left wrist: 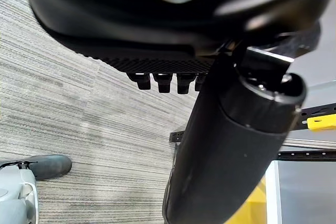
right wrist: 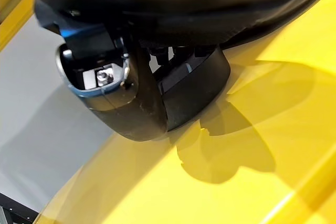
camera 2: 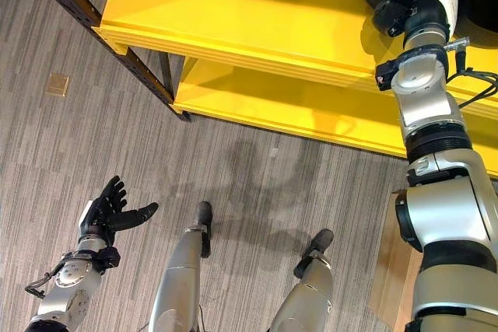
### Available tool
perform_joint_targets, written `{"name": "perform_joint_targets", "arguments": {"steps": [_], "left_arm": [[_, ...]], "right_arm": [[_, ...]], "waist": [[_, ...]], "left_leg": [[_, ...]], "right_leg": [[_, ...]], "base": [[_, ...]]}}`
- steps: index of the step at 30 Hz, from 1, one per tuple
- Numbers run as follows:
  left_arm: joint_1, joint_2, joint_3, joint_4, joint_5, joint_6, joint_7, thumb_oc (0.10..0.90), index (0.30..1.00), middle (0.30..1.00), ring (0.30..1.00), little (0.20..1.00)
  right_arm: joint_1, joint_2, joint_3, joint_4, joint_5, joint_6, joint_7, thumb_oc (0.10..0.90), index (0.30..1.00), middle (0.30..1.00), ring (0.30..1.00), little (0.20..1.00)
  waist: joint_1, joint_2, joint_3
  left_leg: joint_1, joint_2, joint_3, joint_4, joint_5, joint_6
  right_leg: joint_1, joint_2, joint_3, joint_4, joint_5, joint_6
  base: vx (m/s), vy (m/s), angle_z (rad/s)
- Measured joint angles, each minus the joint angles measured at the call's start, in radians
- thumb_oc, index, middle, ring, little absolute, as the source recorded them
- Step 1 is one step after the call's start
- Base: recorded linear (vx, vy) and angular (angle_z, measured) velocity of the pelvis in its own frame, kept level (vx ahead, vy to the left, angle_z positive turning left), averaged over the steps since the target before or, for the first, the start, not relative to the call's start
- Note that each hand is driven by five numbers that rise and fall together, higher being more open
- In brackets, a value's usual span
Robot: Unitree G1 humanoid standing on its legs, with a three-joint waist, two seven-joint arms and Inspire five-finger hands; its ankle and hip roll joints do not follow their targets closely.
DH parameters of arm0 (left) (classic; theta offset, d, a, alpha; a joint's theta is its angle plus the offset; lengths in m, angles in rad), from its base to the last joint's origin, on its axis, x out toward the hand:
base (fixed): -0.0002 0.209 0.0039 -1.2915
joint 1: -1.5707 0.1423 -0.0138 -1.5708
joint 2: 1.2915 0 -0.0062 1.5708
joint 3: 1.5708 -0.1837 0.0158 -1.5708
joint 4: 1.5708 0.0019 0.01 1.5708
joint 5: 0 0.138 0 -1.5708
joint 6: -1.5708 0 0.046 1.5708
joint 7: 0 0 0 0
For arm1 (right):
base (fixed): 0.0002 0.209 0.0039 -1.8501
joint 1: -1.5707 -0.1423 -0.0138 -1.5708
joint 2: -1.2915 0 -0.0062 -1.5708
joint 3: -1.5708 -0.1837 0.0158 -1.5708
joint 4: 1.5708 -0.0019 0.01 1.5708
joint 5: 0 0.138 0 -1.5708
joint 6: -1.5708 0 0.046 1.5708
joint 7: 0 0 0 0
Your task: Move parts from the plastic box to the shelf.
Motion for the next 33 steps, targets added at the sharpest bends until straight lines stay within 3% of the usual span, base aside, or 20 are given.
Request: {"name": "perform_joint_targets", "arguments": {"steps": [33], "left_arm": [[0.018,0.001,0.042,-0.002,0.000,-0.016,0.002,0.900,1.000,1.000,1.000,1.000]], "right_arm": [[0.002,-0.008,0.031,-0.005,-0.001,0.008,0.002,0.900,1.000,1.000,1.000,1.000]], "waist": [[0.048,-0.015,-0.001]], "left_leg": [[-0.045,-0.007,-0.050,0.010,0.007,-0.001]], "right_leg": [[0.014,0.005,-0.057,-0.004,-0.004,0.004]], "base": [[0.01,0.006,0.03]]}}
